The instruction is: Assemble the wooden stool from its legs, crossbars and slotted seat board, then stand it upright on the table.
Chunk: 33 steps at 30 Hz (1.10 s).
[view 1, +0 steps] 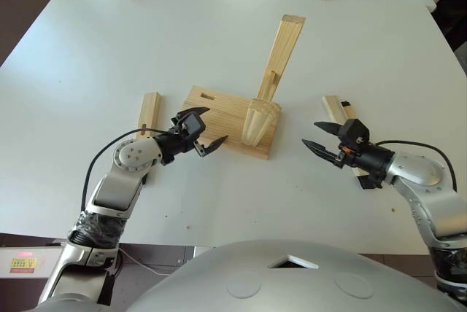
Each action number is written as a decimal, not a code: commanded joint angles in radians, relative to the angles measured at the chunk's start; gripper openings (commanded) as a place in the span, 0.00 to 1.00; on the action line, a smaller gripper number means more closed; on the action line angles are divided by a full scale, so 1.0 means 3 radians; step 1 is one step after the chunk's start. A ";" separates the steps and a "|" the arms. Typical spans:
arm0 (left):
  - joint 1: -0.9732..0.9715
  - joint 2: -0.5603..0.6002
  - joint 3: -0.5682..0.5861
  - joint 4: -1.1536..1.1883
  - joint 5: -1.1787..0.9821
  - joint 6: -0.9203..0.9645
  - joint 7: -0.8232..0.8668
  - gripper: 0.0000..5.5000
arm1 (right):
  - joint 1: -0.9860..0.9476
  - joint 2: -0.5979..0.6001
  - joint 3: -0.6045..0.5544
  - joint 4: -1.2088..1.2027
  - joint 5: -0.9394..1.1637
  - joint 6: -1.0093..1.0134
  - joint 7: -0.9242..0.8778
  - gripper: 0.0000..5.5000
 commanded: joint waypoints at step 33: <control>-0.2112 0.0221 -0.0720 0.4315 0.2432 -0.2822 0.2492 0.83 | 0.0110 -0.0067 0.0895 -0.0193 0.0052 0.0275 -0.0007 0.49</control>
